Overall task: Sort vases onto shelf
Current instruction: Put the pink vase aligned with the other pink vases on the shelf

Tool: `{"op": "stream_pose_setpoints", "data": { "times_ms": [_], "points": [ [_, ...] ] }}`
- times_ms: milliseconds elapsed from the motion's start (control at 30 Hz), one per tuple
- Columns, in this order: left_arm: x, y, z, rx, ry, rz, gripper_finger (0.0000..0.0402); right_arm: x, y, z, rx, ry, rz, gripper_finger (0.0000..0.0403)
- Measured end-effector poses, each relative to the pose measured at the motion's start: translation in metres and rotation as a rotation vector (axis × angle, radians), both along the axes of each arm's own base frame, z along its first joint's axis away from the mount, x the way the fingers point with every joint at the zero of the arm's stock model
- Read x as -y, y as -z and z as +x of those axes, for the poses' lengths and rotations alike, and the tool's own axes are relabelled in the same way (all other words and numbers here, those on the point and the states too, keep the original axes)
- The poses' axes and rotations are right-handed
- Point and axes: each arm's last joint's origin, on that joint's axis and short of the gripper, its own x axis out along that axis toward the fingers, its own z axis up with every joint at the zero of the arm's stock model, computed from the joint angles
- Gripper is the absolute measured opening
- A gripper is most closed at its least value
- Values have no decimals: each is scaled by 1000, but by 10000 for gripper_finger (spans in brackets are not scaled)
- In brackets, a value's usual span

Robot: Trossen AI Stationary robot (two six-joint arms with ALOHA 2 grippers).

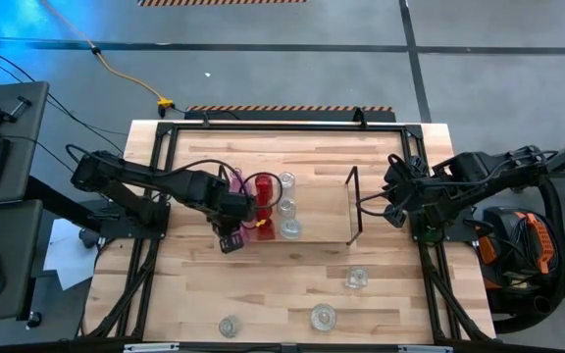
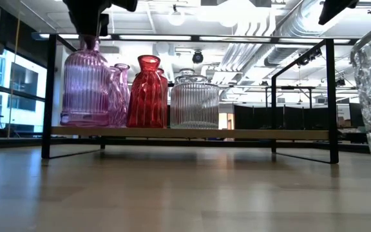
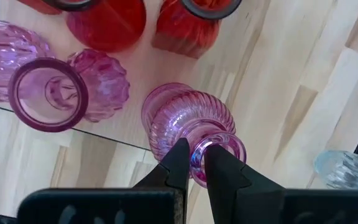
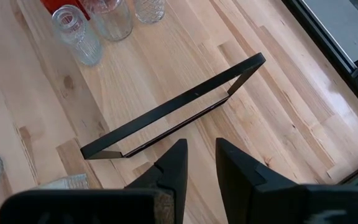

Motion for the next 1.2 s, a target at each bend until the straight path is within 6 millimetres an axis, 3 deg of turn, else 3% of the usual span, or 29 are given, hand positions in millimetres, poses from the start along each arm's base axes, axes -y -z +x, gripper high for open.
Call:
{"op": "stream_pose_setpoints", "data": {
  "times_ms": [667, 1200],
  "points": [
    [-16, -1, 3, 27, -17, 54, 22, 0, 0, 0, 2, 6, 4, 64],
    [-17, 0, 3, 21, 0, 78, 59, 0, 0, 0, 2, 6, 4, 64]
  ]
}}
